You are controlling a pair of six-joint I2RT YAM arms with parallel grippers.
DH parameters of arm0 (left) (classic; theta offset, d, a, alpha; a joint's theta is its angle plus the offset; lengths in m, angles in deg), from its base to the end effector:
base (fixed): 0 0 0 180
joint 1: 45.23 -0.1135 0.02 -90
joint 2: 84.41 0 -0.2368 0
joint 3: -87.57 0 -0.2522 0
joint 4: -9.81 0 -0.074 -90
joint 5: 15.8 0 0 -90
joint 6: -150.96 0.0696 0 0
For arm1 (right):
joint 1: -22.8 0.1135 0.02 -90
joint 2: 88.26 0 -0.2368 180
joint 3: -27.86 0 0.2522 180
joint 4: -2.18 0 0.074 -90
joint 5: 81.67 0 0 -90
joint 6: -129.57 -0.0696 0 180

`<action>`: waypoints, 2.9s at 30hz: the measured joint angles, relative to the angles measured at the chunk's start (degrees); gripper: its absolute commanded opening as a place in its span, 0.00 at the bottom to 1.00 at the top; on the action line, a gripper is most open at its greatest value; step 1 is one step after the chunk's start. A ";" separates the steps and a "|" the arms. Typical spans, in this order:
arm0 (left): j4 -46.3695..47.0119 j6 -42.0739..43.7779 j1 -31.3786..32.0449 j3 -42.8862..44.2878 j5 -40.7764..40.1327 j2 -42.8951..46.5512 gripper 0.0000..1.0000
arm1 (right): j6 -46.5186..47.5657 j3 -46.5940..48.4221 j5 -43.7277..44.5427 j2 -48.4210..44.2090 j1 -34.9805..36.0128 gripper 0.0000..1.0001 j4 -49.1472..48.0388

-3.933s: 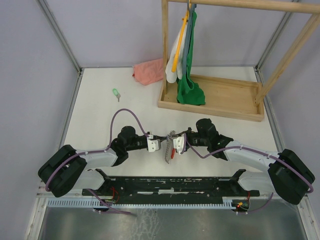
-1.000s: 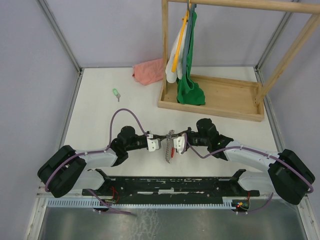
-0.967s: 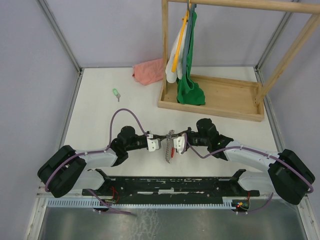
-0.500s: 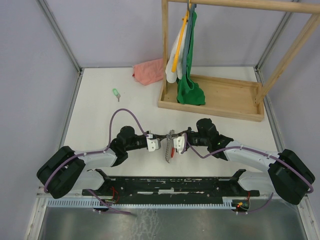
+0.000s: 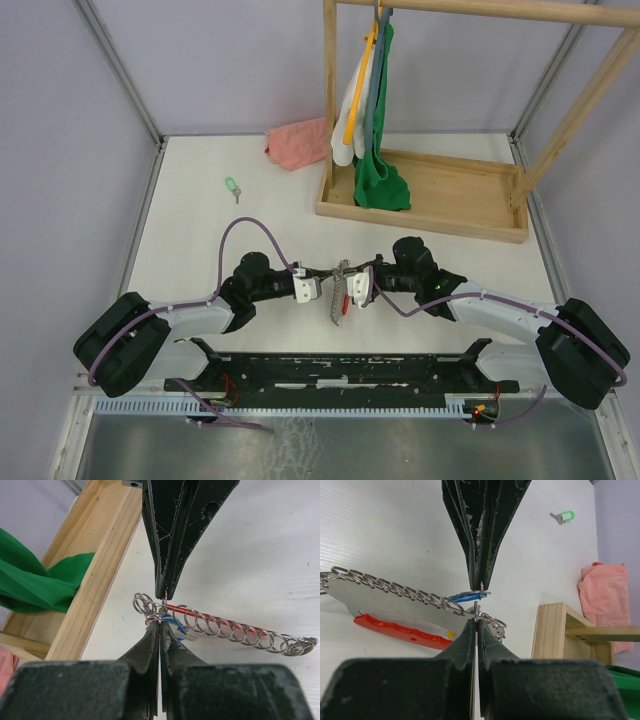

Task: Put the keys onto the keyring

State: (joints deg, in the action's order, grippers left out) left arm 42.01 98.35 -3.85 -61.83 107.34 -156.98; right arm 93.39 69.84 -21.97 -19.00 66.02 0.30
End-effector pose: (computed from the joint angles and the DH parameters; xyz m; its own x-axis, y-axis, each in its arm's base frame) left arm 0.1751 -0.2050 0.1483 0.4804 0.2544 -0.8393 0.8383 0.1481 0.5247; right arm 0.1810 0.2183 0.1618 0.5608 -0.4293 -0.7079 -0.7974 -0.0499 -0.6014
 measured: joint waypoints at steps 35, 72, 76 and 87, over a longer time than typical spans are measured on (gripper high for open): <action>-0.20 0.00 0.00 0.00 0.22 0.00 0.03 | -0.20 0.00 0.35 -0.33 0.00 0.01 -0.17; -0.17 -0.02 0.00 0.02 0.39 -0.02 0.03 | -0.48 0.00 -0.59 -0.33 0.00 0.01 -0.22; -0.17 -0.02 0.00 0.02 0.42 -0.15 0.03 | -0.50 0.00 -0.70 -0.31 0.00 0.01 -0.22; -0.11 -0.02 -0.02 0.02 0.44 -0.61 0.03 | -1.11 0.00 -1.36 0.15 -0.22 0.01 -0.68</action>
State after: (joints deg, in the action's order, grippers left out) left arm 41.90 98.32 -3.87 -61.81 107.78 -157.59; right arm 92.27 69.84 -23.33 -18.85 65.80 -0.38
